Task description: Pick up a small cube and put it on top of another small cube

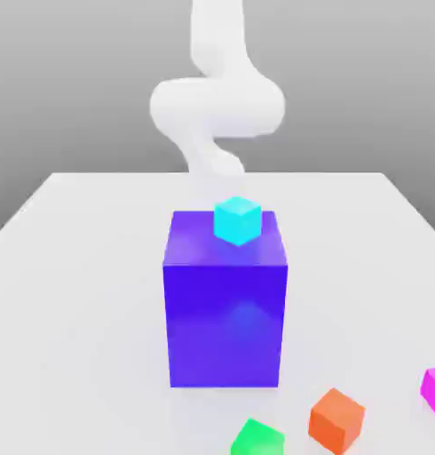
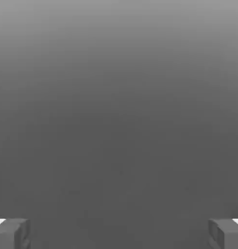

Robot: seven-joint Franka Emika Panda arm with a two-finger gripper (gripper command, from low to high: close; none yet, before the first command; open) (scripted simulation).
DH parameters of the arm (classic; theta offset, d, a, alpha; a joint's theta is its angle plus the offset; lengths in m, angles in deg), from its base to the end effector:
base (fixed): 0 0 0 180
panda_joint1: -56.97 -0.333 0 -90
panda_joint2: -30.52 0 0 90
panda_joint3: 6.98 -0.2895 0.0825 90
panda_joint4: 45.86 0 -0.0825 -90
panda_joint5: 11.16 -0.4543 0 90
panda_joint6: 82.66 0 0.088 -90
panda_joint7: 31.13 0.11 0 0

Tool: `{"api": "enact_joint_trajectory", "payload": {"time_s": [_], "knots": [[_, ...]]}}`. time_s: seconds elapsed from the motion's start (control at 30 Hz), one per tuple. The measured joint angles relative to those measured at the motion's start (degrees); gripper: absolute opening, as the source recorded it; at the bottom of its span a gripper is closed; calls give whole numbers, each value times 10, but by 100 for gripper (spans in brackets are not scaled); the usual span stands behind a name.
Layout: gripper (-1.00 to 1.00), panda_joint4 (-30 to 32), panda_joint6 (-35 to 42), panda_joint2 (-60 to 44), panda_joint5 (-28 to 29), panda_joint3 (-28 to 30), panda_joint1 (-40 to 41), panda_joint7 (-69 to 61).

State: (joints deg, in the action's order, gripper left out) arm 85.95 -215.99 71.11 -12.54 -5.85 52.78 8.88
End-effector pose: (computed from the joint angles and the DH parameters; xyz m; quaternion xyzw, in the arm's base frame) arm 0.4687 0.0236 0.6567 -0.8835 0.3001 -0.3274 0.1485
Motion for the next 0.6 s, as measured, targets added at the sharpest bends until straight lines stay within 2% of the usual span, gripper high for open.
{"api": "enact_joint_trajectory", "payload": {"time_s": [0.3,0.6], "knots": [[0,0,-55,-192,-57,19,-132,-216],[0,1,-111,-378,-82,-17,-218,-406]]}}
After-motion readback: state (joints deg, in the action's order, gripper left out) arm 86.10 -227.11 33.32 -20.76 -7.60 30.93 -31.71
